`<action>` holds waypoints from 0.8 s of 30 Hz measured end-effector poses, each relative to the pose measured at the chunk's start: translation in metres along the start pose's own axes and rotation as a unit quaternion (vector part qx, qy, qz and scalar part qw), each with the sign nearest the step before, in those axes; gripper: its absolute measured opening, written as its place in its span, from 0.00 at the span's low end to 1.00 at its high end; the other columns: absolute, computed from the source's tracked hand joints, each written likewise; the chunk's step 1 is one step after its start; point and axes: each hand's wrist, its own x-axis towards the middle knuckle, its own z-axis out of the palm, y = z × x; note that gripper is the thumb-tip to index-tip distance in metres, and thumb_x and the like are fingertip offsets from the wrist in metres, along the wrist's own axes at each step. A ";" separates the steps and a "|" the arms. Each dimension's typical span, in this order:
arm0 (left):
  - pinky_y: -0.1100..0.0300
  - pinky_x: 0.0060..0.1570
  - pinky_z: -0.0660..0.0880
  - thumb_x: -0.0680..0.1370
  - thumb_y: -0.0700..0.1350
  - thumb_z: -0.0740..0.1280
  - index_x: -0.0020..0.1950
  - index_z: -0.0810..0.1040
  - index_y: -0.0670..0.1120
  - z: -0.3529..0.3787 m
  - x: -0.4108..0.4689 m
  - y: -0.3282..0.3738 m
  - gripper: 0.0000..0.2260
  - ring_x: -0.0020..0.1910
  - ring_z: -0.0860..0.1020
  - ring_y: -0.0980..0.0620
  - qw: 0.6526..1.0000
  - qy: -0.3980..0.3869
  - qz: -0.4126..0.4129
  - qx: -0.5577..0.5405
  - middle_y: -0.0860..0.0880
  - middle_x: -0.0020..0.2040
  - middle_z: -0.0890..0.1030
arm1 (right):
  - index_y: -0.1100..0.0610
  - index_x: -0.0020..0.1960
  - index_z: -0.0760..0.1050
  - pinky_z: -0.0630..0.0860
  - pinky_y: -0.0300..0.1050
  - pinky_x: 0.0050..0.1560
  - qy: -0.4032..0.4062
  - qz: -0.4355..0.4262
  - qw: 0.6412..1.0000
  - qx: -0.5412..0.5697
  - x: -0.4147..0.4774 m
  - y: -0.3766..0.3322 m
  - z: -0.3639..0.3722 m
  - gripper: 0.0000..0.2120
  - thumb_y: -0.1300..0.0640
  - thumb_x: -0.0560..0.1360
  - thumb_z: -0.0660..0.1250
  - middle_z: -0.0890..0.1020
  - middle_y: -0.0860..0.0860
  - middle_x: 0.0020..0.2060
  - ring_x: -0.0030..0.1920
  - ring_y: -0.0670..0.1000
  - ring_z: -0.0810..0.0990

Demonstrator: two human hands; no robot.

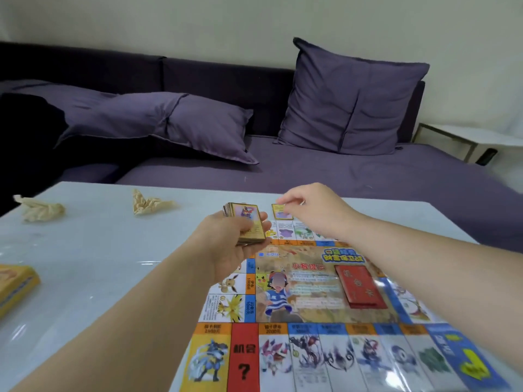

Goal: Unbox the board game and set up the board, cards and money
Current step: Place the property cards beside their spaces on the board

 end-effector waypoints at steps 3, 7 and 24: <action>0.53 0.41 0.82 0.79 0.31 0.58 0.52 0.73 0.39 0.006 -0.048 -0.011 0.07 0.45 0.83 0.47 1.000 -0.019 0.012 0.010 0.39 0.49 0.82 | 0.53 0.52 0.80 0.69 0.33 0.40 -0.009 0.003 0.996 0.091 -0.057 -0.026 -0.014 0.08 0.57 0.78 0.63 0.82 0.44 0.42 0.36 0.36 0.75; 0.56 0.39 0.82 0.78 0.32 0.62 0.54 0.75 0.39 0.014 -0.108 -0.033 0.07 0.44 0.83 0.46 0.998 -0.056 0.017 0.016 0.38 0.47 0.83 | 0.53 0.47 0.80 0.72 0.36 0.37 -0.005 0.086 0.970 0.229 -0.129 -0.044 -0.020 0.09 0.48 0.75 0.67 0.82 0.42 0.36 0.33 0.42 0.75; 0.54 0.42 0.81 0.78 0.35 0.63 0.52 0.77 0.43 0.030 -0.210 -0.110 0.06 0.41 0.82 0.46 0.995 -0.067 -0.064 0.031 0.42 0.44 0.83 | 0.57 0.32 0.75 0.72 0.43 0.39 -0.025 0.201 0.927 0.315 -0.263 -0.025 0.004 0.12 0.57 0.73 0.71 0.76 0.51 0.30 0.32 0.47 0.72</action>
